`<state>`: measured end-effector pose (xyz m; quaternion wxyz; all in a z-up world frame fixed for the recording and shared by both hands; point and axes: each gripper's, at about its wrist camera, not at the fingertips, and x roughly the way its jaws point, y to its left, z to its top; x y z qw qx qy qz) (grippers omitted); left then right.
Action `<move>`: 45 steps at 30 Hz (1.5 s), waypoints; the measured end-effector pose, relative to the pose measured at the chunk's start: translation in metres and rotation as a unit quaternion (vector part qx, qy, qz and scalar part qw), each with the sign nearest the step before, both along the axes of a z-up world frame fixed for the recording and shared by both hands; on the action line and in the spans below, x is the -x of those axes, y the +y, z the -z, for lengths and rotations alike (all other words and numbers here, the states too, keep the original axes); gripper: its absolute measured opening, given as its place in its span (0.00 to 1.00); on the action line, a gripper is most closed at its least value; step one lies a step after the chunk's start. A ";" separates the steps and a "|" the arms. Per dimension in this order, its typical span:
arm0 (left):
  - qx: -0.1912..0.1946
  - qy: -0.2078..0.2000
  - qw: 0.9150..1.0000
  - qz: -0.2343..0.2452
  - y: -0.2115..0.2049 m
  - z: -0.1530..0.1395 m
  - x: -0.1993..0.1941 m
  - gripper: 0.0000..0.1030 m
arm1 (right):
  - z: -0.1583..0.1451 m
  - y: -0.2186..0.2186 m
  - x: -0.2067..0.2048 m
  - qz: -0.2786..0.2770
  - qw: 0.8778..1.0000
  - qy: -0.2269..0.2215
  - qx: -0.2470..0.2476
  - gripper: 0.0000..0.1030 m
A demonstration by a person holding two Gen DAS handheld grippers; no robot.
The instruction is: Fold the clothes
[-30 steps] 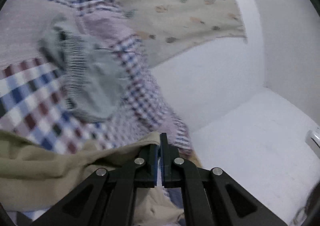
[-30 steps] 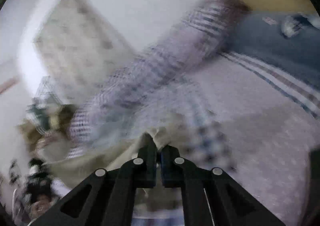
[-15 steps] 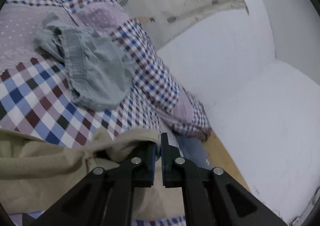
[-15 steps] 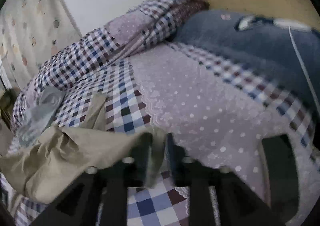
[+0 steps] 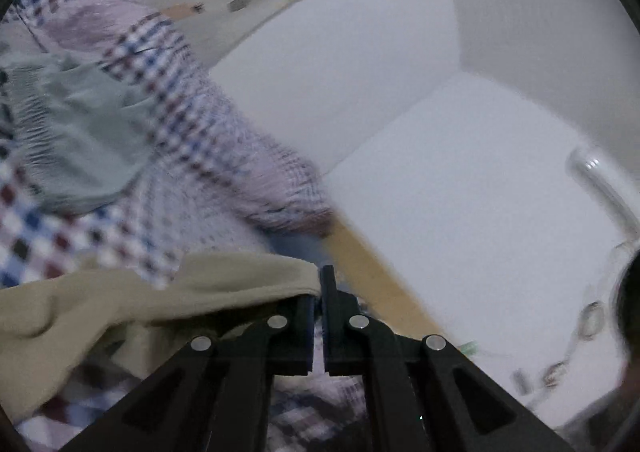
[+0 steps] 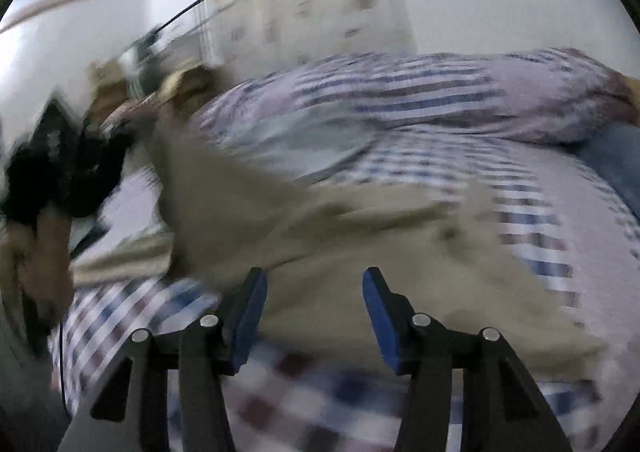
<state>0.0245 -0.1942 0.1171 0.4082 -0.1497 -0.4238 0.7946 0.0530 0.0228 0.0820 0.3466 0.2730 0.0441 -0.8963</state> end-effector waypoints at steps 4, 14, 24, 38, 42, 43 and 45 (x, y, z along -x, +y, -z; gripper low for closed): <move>-0.083 0.007 0.996 0.010 -0.020 0.002 -0.004 0.01 | 0.015 -0.049 -0.025 -0.059 0.997 0.025 -0.035 0.52; -0.099 -0.026 0.994 -0.044 -0.053 0.023 0.003 0.01 | 0.023 -0.068 -0.014 -0.037 0.997 0.038 -0.063 0.00; -0.072 -0.086 0.986 -0.121 -0.067 0.040 0.006 0.01 | -0.072 -0.012 -0.009 -0.119 0.985 -0.015 0.121 0.02; 0.060 -0.163 0.965 -0.195 -0.056 0.057 0.014 0.74 | -0.009 0.001 0.032 0.012 0.991 -0.097 0.086 0.49; 0.096 -0.170 0.959 -0.207 -0.052 0.056 0.014 0.74 | -0.010 -0.041 -0.007 -0.102 0.992 -0.068 0.018 0.46; 0.108 -0.170 0.957 -0.208 -0.050 0.055 0.014 0.74 | -0.007 -0.048 -0.016 -0.117 0.991 -0.064 0.003 0.46; 0.131 -0.171 0.954 -0.210 -0.048 0.051 0.015 0.74 | 0.000 -0.057 -0.033 -0.146 0.987 -0.062 -0.027 0.46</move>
